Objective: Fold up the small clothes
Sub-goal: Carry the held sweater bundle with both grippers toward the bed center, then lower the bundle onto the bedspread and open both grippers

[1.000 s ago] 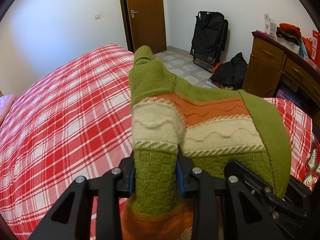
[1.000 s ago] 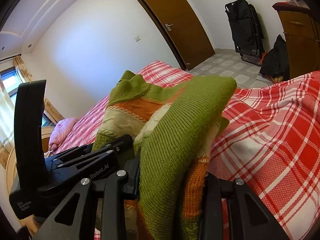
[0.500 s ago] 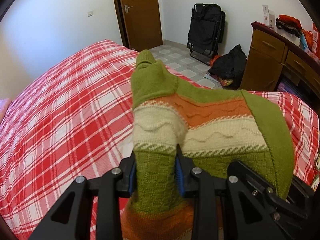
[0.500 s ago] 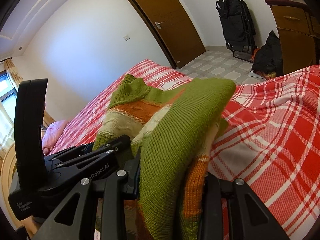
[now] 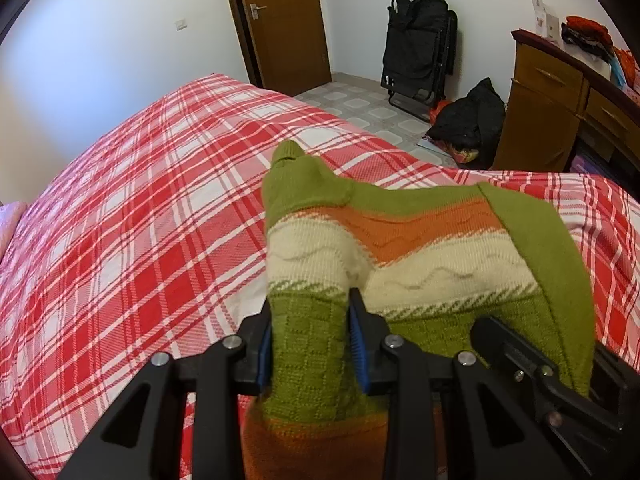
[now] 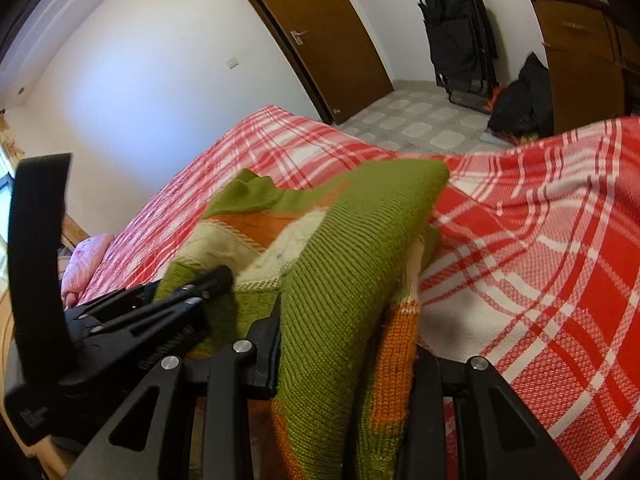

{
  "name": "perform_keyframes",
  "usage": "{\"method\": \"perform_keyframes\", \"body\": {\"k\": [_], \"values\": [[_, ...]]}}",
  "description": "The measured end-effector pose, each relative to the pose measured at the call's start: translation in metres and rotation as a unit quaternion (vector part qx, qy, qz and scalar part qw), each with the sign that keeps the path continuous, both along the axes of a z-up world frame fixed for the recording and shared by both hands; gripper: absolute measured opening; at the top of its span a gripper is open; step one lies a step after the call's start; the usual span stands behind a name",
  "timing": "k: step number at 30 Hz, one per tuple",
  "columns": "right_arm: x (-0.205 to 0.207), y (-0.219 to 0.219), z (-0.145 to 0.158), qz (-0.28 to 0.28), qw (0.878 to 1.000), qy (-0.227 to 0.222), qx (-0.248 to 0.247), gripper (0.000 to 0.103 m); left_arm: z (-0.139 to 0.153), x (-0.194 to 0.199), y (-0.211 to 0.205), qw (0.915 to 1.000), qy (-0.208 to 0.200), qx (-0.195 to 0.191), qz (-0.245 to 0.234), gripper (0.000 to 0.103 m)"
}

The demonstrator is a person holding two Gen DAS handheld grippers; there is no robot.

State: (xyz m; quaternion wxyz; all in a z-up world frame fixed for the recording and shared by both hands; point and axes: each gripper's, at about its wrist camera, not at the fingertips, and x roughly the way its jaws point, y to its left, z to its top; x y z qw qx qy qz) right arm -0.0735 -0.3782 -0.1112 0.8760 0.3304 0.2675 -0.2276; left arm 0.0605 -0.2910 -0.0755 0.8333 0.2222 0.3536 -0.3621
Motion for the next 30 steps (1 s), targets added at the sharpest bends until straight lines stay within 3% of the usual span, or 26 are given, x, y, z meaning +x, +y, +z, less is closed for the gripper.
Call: {"method": "perform_keyframes", "body": {"k": [5,8,11,13,18,25,30], "values": [[-0.001,-0.015,-0.012,-0.002,0.999,-0.009,0.045,0.037,-0.007,0.012,0.003,0.9994,0.031,-0.010,0.010,0.048],[-0.002,-0.015,-0.015,0.000,0.999,-0.009,0.045,0.039,-0.012,0.025,0.011,0.9972,0.065,-0.026,0.025,0.063],[-0.003,-0.015,-0.015,0.003,0.999,-0.006,0.044,0.040,-0.014,0.026,0.017,0.9976,0.058,-0.024,0.028,0.077],[-0.004,-0.017,-0.016,0.002,0.999,-0.006,0.050,0.043,-0.016,0.026,0.022,0.9978,0.052,-0.024,0.034,0.092],[-0.003,-0.018,-0.013,0.002,0.999,0.001,0.044,0.048,-0.018,0.048,0.053,0.9879,0.132,-0.065,0.047,0.098],[0.013,-0.033,-0.013,0.008,0.999,0.019,0.041,0.048,-0.006,0.034,0.074,0.9901,0.102,-0.072,0.065,0.098],[0.031,-0.052,-0.016,0.010,0.998,0.028,0.053,0.048,-0.023,0.045,0.058,0.9904,0.093,-0.049,0.090,0.103]]}}
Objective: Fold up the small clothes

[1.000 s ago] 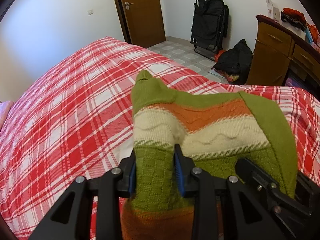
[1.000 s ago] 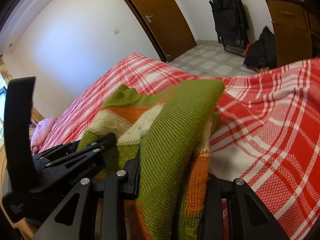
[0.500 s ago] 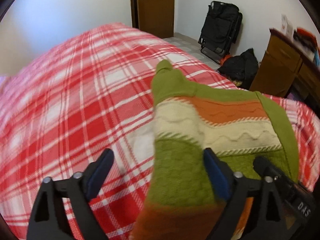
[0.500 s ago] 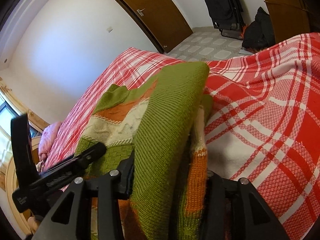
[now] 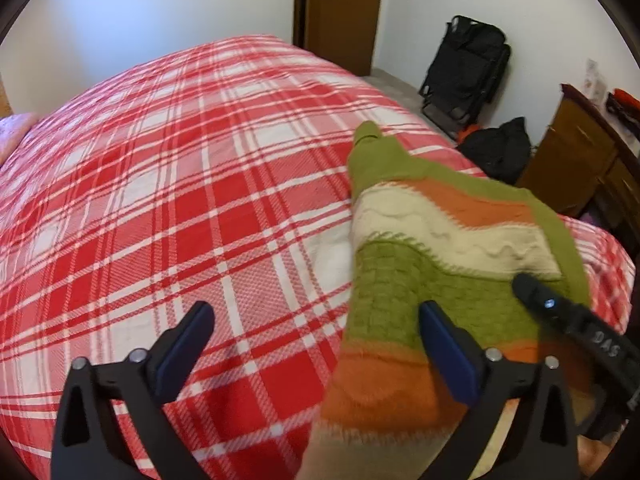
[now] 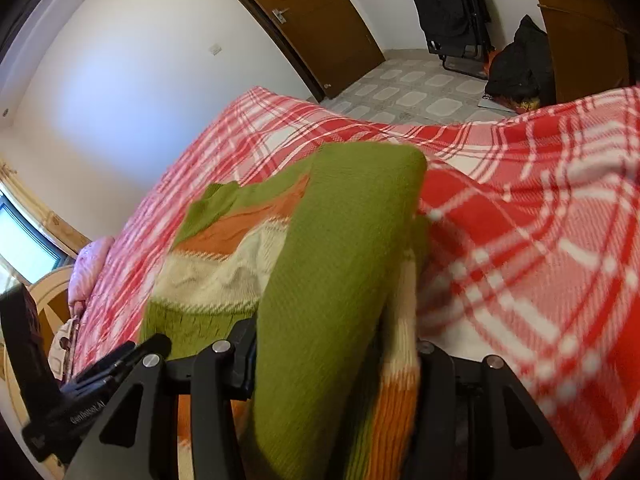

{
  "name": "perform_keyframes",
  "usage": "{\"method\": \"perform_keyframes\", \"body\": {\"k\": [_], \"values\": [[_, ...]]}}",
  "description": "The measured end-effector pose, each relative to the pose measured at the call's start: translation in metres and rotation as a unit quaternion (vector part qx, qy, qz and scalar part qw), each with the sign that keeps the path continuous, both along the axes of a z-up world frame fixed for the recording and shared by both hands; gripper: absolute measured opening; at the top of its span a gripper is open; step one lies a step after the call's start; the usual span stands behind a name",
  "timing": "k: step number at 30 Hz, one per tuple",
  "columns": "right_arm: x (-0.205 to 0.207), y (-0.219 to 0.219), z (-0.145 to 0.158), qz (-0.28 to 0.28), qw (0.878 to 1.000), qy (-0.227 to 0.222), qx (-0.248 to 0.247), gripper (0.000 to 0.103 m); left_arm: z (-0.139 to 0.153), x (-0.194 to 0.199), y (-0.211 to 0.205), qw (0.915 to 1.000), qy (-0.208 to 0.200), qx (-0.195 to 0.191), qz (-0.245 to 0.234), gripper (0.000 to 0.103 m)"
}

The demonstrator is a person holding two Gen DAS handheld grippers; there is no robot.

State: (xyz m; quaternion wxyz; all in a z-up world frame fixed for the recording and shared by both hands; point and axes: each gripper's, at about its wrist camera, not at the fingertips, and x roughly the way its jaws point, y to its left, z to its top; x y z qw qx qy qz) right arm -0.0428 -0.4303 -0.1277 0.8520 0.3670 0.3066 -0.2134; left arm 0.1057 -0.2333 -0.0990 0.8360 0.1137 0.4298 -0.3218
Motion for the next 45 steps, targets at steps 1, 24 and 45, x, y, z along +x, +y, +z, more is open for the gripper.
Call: {"method": "perform_keyframes", "body": {"k": [1,24,45], "values": [[0.005,-0.002,0.001,0.002,1.000,0.005,-0.003,0.048,-0.003,0.004,0.000,0.9999,0.009,-0.005,0.007,0.103],[-0.091,0.066,0.076,0.019,0.987,-0.022,-0.157,0.045,0.009,-0.026,0.051,0.9987,-0.048,-0.013,0.010,0.103],[-0.088,0.098,0.011,0.077,0.991,0.060,-0.096,0.010,-0.014,-0.057,0.071,0.9988,-0.035,0.026,0.023,0.103]]}}
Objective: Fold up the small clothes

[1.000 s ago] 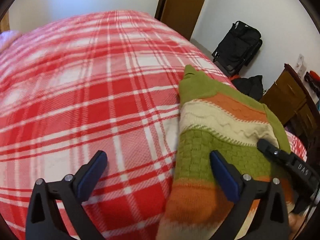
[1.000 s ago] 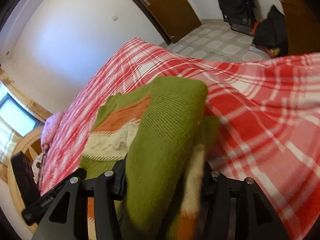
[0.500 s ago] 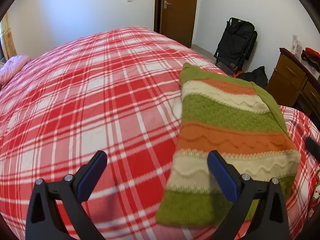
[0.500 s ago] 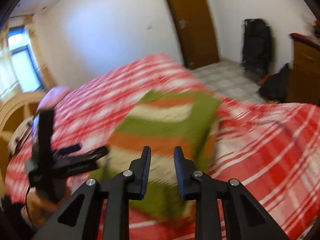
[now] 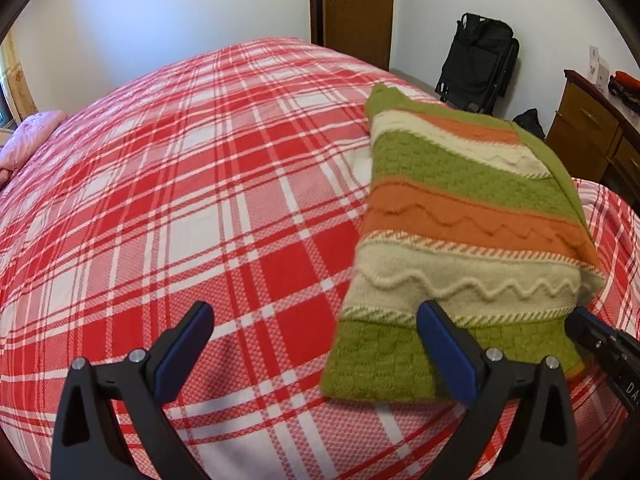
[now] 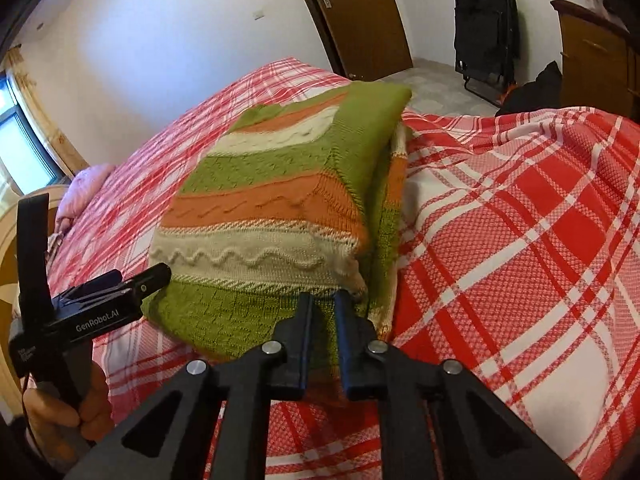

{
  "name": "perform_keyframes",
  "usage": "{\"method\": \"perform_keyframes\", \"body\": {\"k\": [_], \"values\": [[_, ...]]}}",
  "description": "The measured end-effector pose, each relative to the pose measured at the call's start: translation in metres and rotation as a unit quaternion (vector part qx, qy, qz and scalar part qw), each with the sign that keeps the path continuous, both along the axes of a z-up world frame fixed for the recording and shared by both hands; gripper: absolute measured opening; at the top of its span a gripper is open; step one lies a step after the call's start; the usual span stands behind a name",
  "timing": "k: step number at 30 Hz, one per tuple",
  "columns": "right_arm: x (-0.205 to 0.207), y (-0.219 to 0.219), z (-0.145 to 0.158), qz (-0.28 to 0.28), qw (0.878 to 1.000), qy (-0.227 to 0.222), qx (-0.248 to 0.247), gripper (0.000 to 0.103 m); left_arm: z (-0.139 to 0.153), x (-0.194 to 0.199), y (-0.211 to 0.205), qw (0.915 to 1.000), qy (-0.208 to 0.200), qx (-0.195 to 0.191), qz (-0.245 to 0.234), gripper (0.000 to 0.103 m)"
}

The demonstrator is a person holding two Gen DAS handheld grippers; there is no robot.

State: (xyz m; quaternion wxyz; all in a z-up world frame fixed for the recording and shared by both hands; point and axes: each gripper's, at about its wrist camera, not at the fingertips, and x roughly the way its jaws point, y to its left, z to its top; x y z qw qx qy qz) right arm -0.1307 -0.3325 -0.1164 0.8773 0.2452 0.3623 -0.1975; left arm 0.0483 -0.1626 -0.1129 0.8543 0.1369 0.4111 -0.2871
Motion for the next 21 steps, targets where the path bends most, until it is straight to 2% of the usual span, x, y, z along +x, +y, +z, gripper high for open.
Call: {"method": "perform_keyframes", "body": {"k": [3,7,9,12,15,18,21], "values": [[-0.003,0.009,0.014,0.007,1.000,0.014,-0.026,0.010,-0.001,0.000,0.003,1.0000,0.007,-0.002,0.000,0.103],[-0.004,0.011,0.039,0.002,0.997,-0.020,-0.069,0.010,-0.005,0.002,0.004,0.9999,0.014,-0.003,0.004,0.103],[0.005,0.000,0.045,-0.011,0.997,-0.033,-0.063,0.011,-0.006,0.003,0.004,0.9998,0.019,-0.004,0.008,0.103],[0.030,-0.010,0.037,-0.001,0.998,-0.030,-0.051,0.011,-0.006,0.003,0.003,0.9998,0.019,-0.003,0.009,0.103],[0.056,-0.011,0.025,0.000,0.997,0.007,-0.073,0.011,-0.006,0.003,0.003,0.9998,0.017,-0.001,0.006,0.103],[0.067,-0.019,0.023,-0.012,0.996,0.026,-0.082,0.011,-0.007,0.003,0.005,0.9997,0.022,-0.004,0.005,0.103],[0.072,-0.031,0.016,-0.018,0.997,0.025,-0.072,0.011,-0.007,0.005,0.005,0.9995,0.031,-0.006,0.008,0.103]]}}
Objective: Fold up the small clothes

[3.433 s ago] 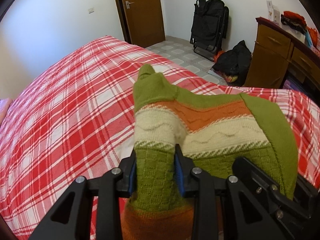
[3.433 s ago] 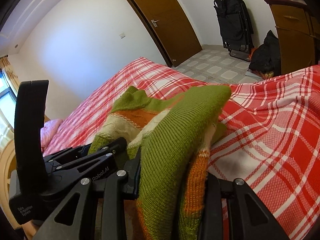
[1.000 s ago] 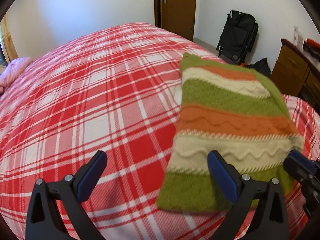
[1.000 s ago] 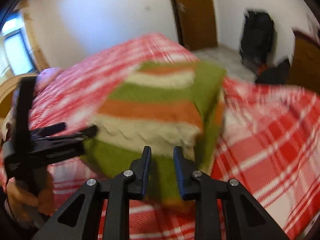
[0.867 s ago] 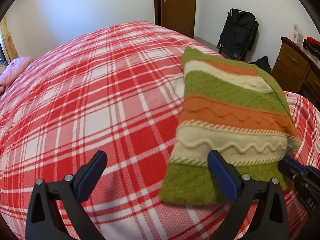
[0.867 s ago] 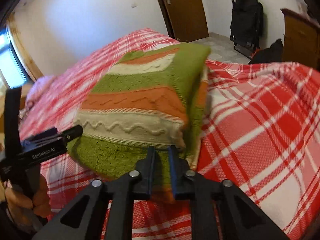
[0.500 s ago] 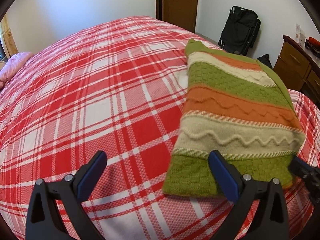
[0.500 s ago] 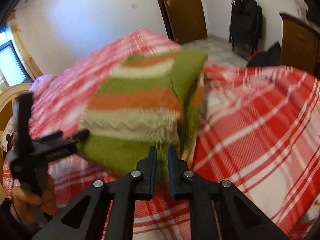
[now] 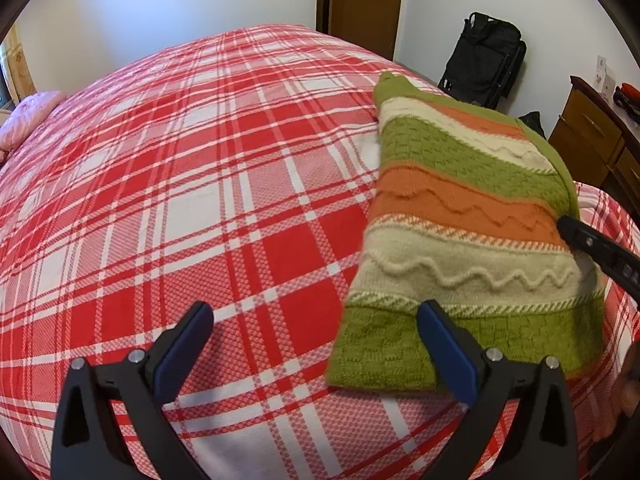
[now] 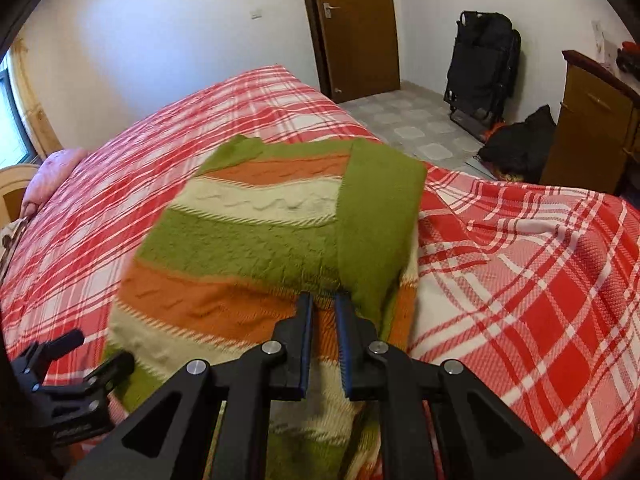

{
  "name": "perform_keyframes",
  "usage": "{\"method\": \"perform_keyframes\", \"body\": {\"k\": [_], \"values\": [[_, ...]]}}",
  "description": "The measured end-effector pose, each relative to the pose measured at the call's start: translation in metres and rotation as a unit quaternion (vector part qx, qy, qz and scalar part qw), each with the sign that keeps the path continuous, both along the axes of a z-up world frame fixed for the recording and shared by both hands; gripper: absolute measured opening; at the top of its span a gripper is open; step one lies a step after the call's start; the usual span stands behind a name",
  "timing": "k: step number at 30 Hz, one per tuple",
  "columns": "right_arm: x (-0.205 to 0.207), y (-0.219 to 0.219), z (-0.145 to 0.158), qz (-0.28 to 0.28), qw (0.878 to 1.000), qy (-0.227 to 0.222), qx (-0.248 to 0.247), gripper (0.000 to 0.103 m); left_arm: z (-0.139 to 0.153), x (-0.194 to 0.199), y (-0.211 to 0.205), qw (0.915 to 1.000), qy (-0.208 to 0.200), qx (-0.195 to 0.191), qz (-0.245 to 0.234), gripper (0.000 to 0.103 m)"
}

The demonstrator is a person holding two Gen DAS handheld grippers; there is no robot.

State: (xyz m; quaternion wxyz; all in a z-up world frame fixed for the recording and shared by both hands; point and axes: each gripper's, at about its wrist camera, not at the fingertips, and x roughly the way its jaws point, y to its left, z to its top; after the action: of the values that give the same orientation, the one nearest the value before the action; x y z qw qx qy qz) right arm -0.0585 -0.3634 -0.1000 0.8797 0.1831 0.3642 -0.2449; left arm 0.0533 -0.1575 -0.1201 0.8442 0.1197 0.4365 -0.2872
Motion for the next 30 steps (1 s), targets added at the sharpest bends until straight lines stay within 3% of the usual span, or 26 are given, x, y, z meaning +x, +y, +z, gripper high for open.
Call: {"method": "perform_keyframes", "body": {"k": [3,8,9,12,13,17,21,24,27,30], "values": [[-0.002,0.000,0.001,-0.007,1.000,-0.002,0.009,0.011,0.001,-0.001,-0.001,1.0000,0.000,0.005,-0.002,0.103],[-0.021,0.026,0.010,-0.007,1.000,0.006,-0.030,0.015,0.005,-0.007,0.004,0.9997,0.001,0.026,-0.004,0.103],[-0.027,0.032,0.012,-0.009,0.999,0.004,-0.031,0.023,0.007,-0.009,0.007,0.9996,-0.001,0.029,-0.003,0.103],[-0.052,0.056,0.017,-0.007,0.999,-0.012,-0.031,0.065,0.009,-0.015,0.018,0.9995,-0.012,0.029,0.001,0.103],[-0.059,0.066,0.018,-0.006,0.999,-0.016,-0.032,0.069,0.010,-0.017,0.022,0.9995,-0.013,0.028,0.003,0.103],[-0.082,0.103,0.015,-0.002,0.999,-0.010,-0.035,0.069,0.008,-0.027,0.037,0.9995,-0.012,0.027,0.004,0.103],[-0.099,0.125,0.010,-0.014,1.000,0.001,-0.026,0.069,0.009,-0.045,0.057,0.9982,-0.049,0.034,0.005,0.103],[-0.113,0.136,0.011,-0.021,1.000,0.002,-0.019,0.069,0.011,-0.054,0.078,0.9982,-0.056,0.016,0.013,0.103],[-0.128,0.150,0.021,-0.020,0.999,-0.006,-0.038,0.069,0.018,-0.061,0.093,0.9982,-0.059,-0.007,0.012,0.103],[-0.145,0.165,0.041,-0.020,0.996,-0.023,-0.078,0.069,0.036,-0.074,0.108,0.9954,-0.090,-0.028,0.014,0.103]]}}
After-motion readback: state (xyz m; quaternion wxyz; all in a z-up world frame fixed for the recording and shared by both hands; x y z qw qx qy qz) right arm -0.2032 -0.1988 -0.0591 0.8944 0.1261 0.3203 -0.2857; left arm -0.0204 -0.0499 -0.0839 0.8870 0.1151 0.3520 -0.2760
